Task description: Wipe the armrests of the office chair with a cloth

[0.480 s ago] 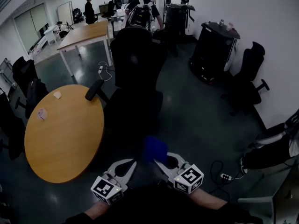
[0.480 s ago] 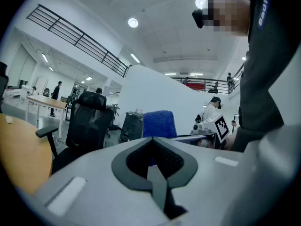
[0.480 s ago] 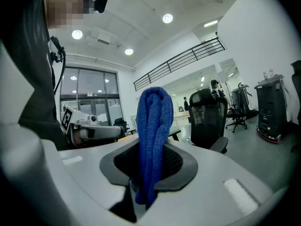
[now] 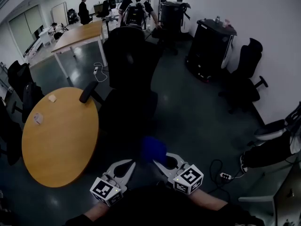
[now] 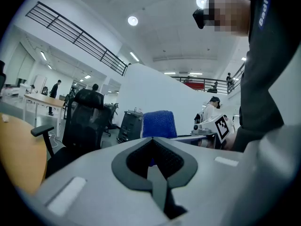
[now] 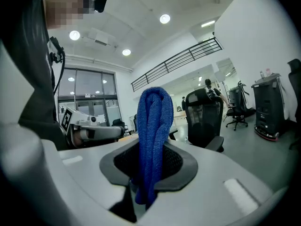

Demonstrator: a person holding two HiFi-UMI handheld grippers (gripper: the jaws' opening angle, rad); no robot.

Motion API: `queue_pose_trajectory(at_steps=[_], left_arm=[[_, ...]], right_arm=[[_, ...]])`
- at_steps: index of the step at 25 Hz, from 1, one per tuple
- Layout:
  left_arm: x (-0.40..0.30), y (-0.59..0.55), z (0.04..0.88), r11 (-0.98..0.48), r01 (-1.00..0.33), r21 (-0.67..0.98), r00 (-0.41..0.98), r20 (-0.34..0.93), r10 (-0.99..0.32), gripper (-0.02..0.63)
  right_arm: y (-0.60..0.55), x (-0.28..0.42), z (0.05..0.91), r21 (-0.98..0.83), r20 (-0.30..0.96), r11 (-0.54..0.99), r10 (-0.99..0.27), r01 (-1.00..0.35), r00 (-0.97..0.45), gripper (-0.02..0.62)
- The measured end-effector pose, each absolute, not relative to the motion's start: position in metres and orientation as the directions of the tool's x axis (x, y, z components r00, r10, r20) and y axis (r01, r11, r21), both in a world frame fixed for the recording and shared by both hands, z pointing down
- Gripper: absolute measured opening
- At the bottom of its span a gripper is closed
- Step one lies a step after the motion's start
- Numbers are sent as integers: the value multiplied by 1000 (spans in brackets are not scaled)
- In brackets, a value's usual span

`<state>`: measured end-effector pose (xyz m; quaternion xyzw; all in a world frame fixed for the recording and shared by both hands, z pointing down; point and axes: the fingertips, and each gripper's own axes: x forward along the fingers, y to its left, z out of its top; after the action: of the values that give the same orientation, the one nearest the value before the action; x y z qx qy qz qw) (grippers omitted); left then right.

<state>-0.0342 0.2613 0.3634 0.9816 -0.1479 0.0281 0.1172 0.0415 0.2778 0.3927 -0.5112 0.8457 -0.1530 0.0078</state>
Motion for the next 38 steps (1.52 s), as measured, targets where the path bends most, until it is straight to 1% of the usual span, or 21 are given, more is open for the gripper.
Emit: queue_pose_trajectory(at_steps=[7,12,17,22,30,38], left_arm=[[-3,256,368,-930,-296,216,954,104,-280,20],[32,253,371,-924,-317,212,947,132,-294,20],[65,255,374,-917,-337,212,938,157,-308,20],[81,251,374,-919,-337,205,938,161,-308,20],[91,216,391,-919,-316,235,946,144,-289,20],[93,126,407,-920,-264,289,964,111,-242,20]], right_arm=[[274,72,393,-282,125,426,-872,-860,-473,87],[270,110,401,-299,115,428,-871,-853,-478,87],[271,152,419,-330,134,410,-872,-850,-472,87],[268,174,425,-330,144,405,-871,-853,-469,87],[234,184,433,-319,171,380,-878,-868,-447,87],[158,189,431,-281,215,304,-905,-910,-368,87]])
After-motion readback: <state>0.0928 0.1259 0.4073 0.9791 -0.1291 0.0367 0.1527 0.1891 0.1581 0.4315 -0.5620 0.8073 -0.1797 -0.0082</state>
